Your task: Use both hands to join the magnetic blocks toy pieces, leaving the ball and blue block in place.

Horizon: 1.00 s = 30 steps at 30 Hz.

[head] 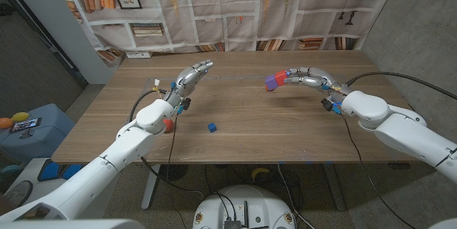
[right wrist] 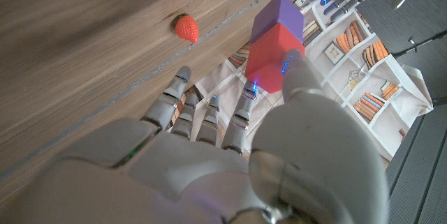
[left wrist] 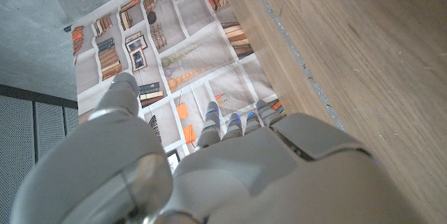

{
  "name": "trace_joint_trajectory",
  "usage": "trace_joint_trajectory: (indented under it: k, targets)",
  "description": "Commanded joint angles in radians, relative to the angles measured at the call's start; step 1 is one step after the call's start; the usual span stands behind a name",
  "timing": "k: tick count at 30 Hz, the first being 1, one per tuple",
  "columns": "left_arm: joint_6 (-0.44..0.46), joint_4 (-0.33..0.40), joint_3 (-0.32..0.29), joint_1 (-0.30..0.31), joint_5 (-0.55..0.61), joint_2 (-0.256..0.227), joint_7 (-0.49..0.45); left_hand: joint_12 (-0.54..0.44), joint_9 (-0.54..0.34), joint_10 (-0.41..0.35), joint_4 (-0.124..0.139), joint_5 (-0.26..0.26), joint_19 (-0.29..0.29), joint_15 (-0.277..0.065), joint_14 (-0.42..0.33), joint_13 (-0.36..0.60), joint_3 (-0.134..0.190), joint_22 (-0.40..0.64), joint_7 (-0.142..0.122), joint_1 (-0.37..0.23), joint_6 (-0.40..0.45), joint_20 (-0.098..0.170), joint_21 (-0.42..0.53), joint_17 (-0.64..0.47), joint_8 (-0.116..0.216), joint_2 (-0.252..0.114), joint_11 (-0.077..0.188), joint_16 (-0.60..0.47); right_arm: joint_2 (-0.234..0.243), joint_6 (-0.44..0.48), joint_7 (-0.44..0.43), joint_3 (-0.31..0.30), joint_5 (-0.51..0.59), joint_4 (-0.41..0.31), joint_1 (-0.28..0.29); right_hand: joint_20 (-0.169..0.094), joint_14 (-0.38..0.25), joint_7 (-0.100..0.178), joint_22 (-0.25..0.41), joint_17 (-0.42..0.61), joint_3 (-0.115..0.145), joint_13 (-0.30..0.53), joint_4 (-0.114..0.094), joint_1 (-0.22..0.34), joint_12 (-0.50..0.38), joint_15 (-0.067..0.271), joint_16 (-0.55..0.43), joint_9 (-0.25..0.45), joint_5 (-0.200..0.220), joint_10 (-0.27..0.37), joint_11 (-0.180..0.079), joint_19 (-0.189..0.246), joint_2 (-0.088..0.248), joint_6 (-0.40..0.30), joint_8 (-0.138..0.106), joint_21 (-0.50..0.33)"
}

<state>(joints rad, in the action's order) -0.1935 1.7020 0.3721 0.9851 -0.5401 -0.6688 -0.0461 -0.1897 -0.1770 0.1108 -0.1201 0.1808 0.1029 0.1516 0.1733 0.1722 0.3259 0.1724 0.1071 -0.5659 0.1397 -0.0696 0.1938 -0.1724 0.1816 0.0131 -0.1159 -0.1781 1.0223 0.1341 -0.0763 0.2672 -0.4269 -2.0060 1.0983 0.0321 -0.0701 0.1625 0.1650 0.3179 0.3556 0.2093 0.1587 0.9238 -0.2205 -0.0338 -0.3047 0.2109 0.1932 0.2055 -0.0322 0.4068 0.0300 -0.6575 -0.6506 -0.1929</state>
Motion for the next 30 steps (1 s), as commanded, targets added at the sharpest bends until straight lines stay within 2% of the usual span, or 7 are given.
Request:
trace_joint_trajectory:
  k: [1, 12, 16, 20, 21, 25, 30]
  targets:
    - [-0.01, -0.011, -0.011, 0.018, -0.006, 0.018, -0.036, -0.01, 0.001, -0.008, 0.006, -0.003, -0.005, -0.008, 0.028, 0.003, 0.004, 0.0, -0.002, 0.015, 0.012, 0.005, 0.003, 0.0, 0.005, -0.005, -0.002, -0.01, 0.057, 0.095, -0.012, -0.001, 0.053, -0.051, -0.015, -0.004, -0.006, 0.058, 0.006, 0.004, -0.004, 0.002, 0.003, 0.043, 0.003, -0.003, -0.004, 0.008, 0.005, 0.01, -0.002, 0.004, 0.055, -0.145, -0.023, 0.0]
    - [-0.018, -0.033, -0.012, 0.019, -0.028, 0.039, -0.037, -0.01, 0.001, -0.02, 0.035, -0.006, -0.023, -0.031, 0.015, 0.003, -0.001, 0.001, -0.014, 0.072, 0.0, 0.012, 0.006, -0.003, -0.002, -0.053, 0.01, -0.01, 0.109, 0.251, -0.018, 0.044, 0.152, -0.132, -0.071, -0.006, -0.012, 0.058, 0.006, 0.005, -0.006, 0.002, 0.002, 0.043, 0.002, 0.0, -0.007, 0.011, 0.005, 0.015, -0.002, 0.008, 0.056, -0.147, -0.025, -0.001]
    - [-0.012, -0.029, -0.011, 0.02, -0.017, 0.035, -0.048, -0.007, 0.001, -0.02, 0.061, -0.005, -0.026, -0.036, 0.012, 0.002, -0.012, 0.002, -0.048, 0.13, -0.027, 0.014, 0.004, -0.005, -0.009, -0.077, 0.021, -0.009, 0.121, 0.306, -0.013, 0.069, 0.19, -0.159, -0.096, -0.006, -0.013, 0.058, 0.006, 0.005, -0.007, 0.002, 0.003, 0.044, 0.002, 0.0, -0.007, 0.013, 0.005, 0.016, -0.002, 0.009, 0.056, -0.148, -0.026, -0.002]
    - [0.007, -0.015, -0.012, 0.026, -0.004, 0.028, -0.074, -0.007, 0.003, -0.033, 0.068, 0.001, -0.06, -0.072, -0.022, 0.001, -0.012, 0.002, -0.129, 0.176, -0.052, 0.014, 0.011, -0.001, -0.006, -0.105, 0.066, -0.011, 0.129, 0.338, 0.001, 0.094, 0.226, -0.174, -0.12, -0.006, -0.014, 0.058, 0.006, 0.006, -0.008, 0.002, 0.002, 0.044, 0.002, 0.003, -0.008, 0.014, 0.005, 0.016, -0.003, 0.01, 0.056, -0.15, -0.027, -0.002]
    - [0.011, -0.012, -0.013, 0.028, -0.002, 0.028, -0.08, -0.007, 0.003, -0.036, 0.067, 0.001, -0.072, -0.081, -0.031, 0.001, -0.012, 0.002, -0.135, 0.183, -0.05, 0.013, 0.014, 0.0, -0.004, -0.108, 0.084, -0.011, 0.128, 0.345, 0.003, 0.1, 0.234, -0.177, -0.125, -0.006, -0.014, 0.058, 0.006, 0.006, -0.008, 0.002, 0.002, 0.044, 0.002, 0.003, -0.008, 0.014, 0.004, 0.017, -0.003, 0.01, 0.056, -0.15, -0.027, -0.002]
    - [0.02, -0.004, -0.016, 0.034, -0.002, 0.026, -0.091, -0.007, 0.004, -0.047, 0.064, 0.002, -0.087, -0.107, -0.047, 0.0, -0.011, 0.001, -0.148, 0.197, -0.044, 0.017, 0.015, 0.001, -0.001, -0.116, 0.12, -0.011, 0.134, 0.431, 0.031, 0.163, 0.32, -0.217, -0.185, -0.006, -0.016, 0.058, 0.006, 0.006, -0.009, 0.002, 0.002, 0.044, 0.001, 0.003, -0.008, 0.015, 0.004, 0.02, -0.004, 0.01, 0.057, -0.15, -0.028, -0.002]
    - [0.016, -0.005, -0.021, 0.039, -0.004, 0.029, -0.098, -0.009, 0.004, -0.056, 0.061, 0.003, -0.101, -0.117, -0.062, 0.0, -0.01, 0.001, -0.152, 0.204, -0.038, 0.024, 0.017, 0.002, 0.0, -0.119, 0.135, -0.012, 0.129, 0.482, 0.065, 0.215, 0.395, -0.236, -0.233, -0.006, -0.016, 0.058, 0.005, 0.006, -0.01, 0.002, 0.002, 0.043, 0.0, 0.006, -0.009, 0.017, 0.004, 0.022, -0.006, 0.01, 0.057, -0.152, -0.029, -0.002]
